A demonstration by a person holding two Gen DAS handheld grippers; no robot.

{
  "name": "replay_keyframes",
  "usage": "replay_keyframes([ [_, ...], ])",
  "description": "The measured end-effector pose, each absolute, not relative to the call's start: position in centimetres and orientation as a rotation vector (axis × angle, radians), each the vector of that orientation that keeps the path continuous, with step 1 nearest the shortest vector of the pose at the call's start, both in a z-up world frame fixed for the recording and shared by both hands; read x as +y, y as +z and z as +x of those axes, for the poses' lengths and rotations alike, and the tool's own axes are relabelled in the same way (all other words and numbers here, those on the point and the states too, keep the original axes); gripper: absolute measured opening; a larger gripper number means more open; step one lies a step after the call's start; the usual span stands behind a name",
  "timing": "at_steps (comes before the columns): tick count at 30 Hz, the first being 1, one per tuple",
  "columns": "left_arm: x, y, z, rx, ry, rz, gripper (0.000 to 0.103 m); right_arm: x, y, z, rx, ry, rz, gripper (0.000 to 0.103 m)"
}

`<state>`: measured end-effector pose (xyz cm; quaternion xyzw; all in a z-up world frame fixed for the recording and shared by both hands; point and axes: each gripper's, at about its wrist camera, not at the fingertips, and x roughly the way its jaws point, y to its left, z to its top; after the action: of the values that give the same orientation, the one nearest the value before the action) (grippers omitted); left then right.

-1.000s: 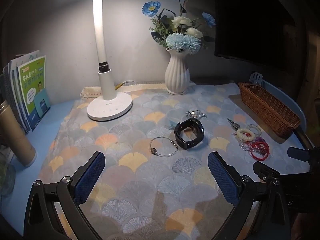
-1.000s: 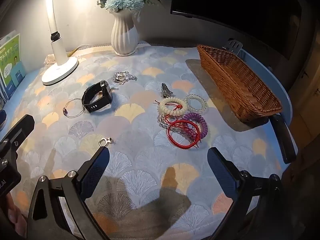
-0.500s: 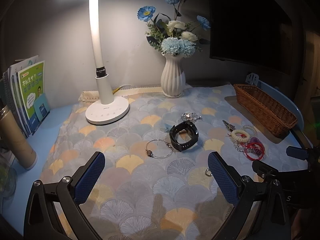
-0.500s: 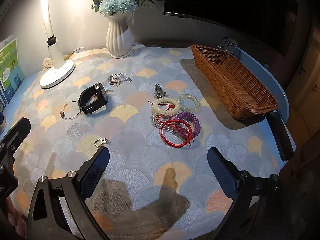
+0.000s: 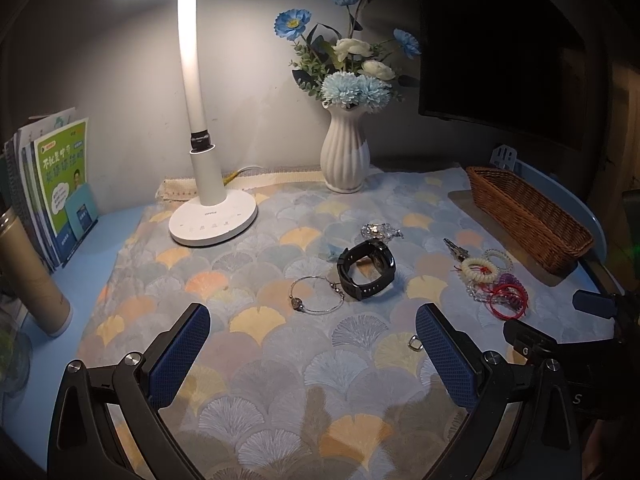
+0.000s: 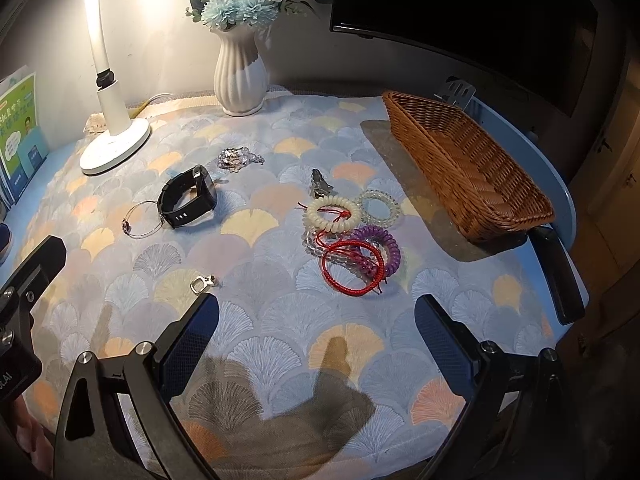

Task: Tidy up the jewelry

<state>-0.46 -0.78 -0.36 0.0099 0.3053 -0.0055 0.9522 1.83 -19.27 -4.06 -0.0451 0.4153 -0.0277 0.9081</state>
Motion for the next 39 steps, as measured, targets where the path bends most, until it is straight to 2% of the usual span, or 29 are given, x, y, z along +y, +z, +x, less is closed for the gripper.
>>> replay_keyframes([
  [16,0.5,-0.7,0.5,0.647,0.003,0.033,0.102,-20.1,-4.4,2.2,0.867,-0.074,-0.093,0.099],
  [24,4.7,-1.4,5.1,0.789,-0.138,-0.029,0.102,-22.5,-5.0,3.2,0.878,-0.045,-0.032,0.099],
  [27,5.0,-2.0,7.9,0.858,-0.263,-0.042,0.102,-22.8,-4.9,2.9,0.856,0.053,0.015,0.094],
  [29,4.7,-2.4,9.7,0.890,-0.309,-0.031,0.097,-22.3,-4.9,2.8,0.854,0.137,0.036,0.092],
  [33,4.0,-3.4,13.3,0.950,-0.410,-0.033,0.095,-19.3,-5.8,3.1,0.878,0.277,0.004,0.085],
  [35,3.5,-3.9,14.6,0.970,-0.443,-0.025,0.091,-17.8,-6.5,3.7,0.898,0.316,-0.021,0.059],
  [37,2.7,-4.6,15.8,0.997,-0.474,-0.002,0.084,-17.2,-7.5,4.5,0.925,0.319,-0.037,0.050],
  [39,1.7,-5.3,16.8,1.026,-0.491,0.035,0.079,-17.1,-8.4,5.2,0.951,0.333,-0.021,0.047],
])
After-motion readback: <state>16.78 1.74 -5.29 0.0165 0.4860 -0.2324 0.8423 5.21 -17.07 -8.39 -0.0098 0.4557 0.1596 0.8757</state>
